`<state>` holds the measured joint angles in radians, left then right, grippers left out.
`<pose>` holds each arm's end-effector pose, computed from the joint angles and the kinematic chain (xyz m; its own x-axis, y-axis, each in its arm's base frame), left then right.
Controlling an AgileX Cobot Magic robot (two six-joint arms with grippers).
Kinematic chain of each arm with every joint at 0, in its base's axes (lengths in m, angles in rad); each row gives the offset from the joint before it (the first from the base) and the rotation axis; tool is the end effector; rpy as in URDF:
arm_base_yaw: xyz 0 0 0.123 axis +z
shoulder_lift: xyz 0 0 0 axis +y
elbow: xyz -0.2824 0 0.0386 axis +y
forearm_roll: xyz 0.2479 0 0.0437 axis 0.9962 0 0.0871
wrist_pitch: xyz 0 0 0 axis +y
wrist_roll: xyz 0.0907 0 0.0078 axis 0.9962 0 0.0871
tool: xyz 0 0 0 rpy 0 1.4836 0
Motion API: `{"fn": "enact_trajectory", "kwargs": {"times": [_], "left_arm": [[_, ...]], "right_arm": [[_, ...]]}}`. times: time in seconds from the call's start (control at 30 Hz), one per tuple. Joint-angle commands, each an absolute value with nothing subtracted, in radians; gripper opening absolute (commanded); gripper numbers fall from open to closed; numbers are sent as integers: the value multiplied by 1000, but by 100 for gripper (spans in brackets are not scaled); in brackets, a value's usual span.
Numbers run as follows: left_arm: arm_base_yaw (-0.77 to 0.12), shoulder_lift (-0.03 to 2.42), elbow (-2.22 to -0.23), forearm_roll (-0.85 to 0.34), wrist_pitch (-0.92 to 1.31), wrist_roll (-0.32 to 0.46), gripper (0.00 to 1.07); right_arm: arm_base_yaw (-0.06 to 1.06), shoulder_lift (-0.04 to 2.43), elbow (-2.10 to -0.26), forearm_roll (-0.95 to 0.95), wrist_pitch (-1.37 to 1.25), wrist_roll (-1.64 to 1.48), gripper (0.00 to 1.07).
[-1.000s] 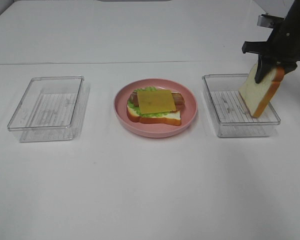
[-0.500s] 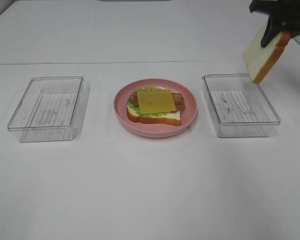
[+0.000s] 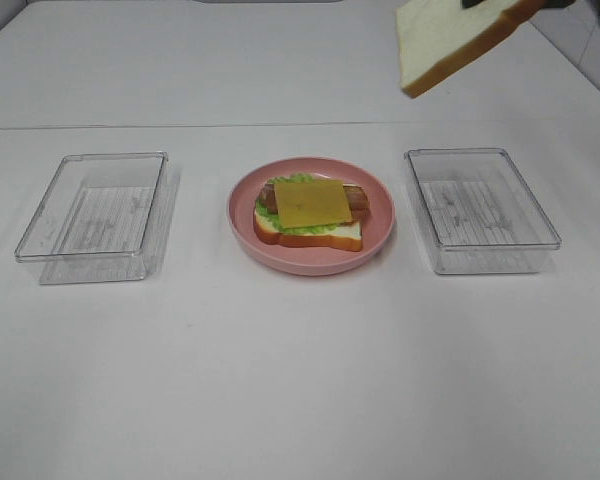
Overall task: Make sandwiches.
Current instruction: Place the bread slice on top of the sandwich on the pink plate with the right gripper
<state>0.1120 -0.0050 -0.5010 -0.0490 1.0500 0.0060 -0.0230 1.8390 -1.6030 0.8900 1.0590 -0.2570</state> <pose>-0.0049 -0.0044 0.2784 -0.4364 -0.0676 -0.8972 -0.0818 0.9960 -0.0352 0.4012 0.0525 0.3136 -0.9024 0.2289 -0.3652 -0.1031 0.7080 0.6986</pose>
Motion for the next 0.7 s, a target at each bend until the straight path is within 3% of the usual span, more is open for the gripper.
{"fn": "enact_trajectory", "kwargs": {"times": [0.03,0.17,0.43,0.7], "left_arm": [[116,-21,-499,-57,1034,0,100],[116,-21,-499,-57,1034,0,100],[116,-21,-499,-57,1034,0,100],[116,-21,-499,-57,1034,0,100]], "right_arm": [[-27,1864,-1522,988,935,-326,0],[1,1904,-1511,987,877,-326,0],[200,2082,-1558,1020,817,-332,0],[251,2209,-1669,1071,827,-332,0]]}}
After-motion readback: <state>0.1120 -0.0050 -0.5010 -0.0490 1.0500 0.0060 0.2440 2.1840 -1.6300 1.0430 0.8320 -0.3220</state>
